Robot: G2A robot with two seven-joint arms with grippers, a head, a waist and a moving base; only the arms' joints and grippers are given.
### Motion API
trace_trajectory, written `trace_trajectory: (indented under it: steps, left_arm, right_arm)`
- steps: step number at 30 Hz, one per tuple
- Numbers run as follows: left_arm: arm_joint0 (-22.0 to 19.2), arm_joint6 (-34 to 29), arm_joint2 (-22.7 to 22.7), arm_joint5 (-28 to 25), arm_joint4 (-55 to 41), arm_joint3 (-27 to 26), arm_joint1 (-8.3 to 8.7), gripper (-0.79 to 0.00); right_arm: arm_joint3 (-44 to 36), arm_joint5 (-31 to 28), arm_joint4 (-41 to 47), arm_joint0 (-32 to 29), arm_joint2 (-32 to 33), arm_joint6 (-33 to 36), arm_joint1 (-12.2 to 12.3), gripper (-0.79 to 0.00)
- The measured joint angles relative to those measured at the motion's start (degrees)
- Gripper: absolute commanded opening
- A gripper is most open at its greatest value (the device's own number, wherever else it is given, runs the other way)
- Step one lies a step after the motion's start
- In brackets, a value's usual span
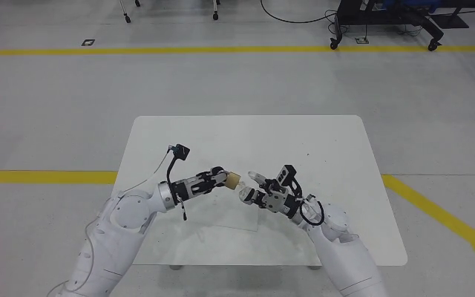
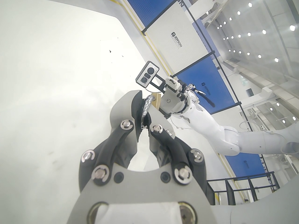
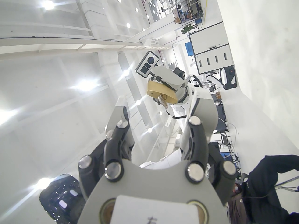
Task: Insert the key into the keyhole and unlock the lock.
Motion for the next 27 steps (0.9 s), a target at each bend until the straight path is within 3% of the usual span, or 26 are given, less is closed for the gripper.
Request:
trace_trajectory:
  steps: [5,6,7,27]
  left_arm:
    - [-0.52,-0.58,1.02,0.13,0.03,0.23,-0.02,-0.785]
    - [-0.61,-0.6,1.11,0.09,0.0,0.3,-0.01,-0.785]
    - [-0.68,-0.61,1.18,0.02,-0.03,0.36,0.0,-0.785]
    - [-0.99,1.59,1.51,-1.16,2.33,0.64,0.49,-0.785]
  right_arm:
    - [0.42,0.16,-0.32,0.54,-0.61,-0.5,-0.05,-0.606]
    - [0.47,0.15,-0.27,0.57,-0.61,-0.44,-0.04,-0.748]
    - [0.52,0.13,-0.21,0.57,-0.57,-0.33,-0.01,-0.785]
    - [1.91,4.06,3.3,1.3,0.61,2.95,0.57,-0.785]
